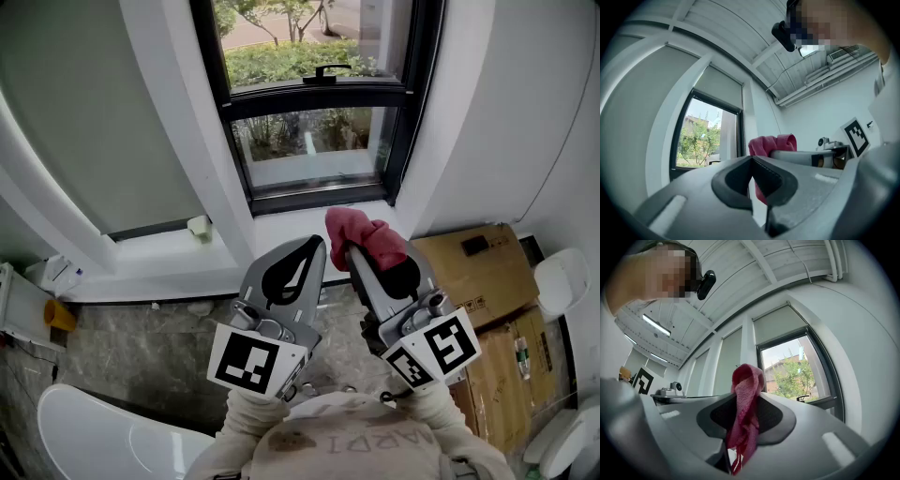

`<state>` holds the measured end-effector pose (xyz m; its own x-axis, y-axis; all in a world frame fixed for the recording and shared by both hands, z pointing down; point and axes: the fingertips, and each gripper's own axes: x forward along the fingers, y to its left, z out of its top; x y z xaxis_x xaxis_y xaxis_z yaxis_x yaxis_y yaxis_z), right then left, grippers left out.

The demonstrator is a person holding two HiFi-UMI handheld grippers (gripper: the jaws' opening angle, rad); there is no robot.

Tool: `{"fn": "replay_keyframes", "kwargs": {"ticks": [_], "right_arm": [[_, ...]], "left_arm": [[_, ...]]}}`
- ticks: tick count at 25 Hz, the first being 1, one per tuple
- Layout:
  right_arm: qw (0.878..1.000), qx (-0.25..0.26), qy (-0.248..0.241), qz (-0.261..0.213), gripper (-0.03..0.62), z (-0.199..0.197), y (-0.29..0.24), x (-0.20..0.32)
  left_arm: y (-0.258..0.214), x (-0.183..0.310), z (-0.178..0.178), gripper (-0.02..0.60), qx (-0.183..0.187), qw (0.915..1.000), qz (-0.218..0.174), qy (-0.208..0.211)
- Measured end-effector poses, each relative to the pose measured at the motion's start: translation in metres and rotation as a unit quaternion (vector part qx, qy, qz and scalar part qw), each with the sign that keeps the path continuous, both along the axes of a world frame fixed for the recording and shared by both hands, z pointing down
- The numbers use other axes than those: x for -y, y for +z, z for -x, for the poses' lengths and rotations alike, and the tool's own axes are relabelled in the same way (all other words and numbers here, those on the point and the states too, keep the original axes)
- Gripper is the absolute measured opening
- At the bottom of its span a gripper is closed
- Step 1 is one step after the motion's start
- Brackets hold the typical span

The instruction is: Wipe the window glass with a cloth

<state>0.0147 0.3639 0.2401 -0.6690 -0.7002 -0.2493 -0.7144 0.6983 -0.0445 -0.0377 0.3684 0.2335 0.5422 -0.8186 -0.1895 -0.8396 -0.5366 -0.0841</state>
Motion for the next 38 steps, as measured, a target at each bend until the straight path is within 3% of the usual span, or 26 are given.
{"fn": "replay_keyframes", "kwargs": {"ticks": [13,19,22,28,38], "right_arm": [[1.0,0.012,0.002,-0.003,0.127,-0.001,-0.004,-0.003],[1.0,0.0,0.025,-0.01,0.127,0.043,0.005,0.015],[0.999,0.004,0.032,-0.004,0.127,0.047,0.008,0.024],[0.999,0.007,0.045,0.007,0.127,0.034,0.014,0.058],[1.0,0.018,0.015,0.006,0.127,-0.006,0.013,0.162]], "left_arm": [[-0.004,-0.004,0.001,0.0,0.003,0.9999,-0.014,-0.003],[0.008,0.015,0.053,0.001,0.009,0.9995,-0.029,-0.005],[0.013,0.028,0.061,0.001,0.003,0.9996,-0.028,0.002],[0.016,0.063,0.046,0.002,-0.003,0.9995,-0.022,0.021],[0.007,0.163,0.003,0.002,-0.001,0.9996,-0.029,-0.002]]}}
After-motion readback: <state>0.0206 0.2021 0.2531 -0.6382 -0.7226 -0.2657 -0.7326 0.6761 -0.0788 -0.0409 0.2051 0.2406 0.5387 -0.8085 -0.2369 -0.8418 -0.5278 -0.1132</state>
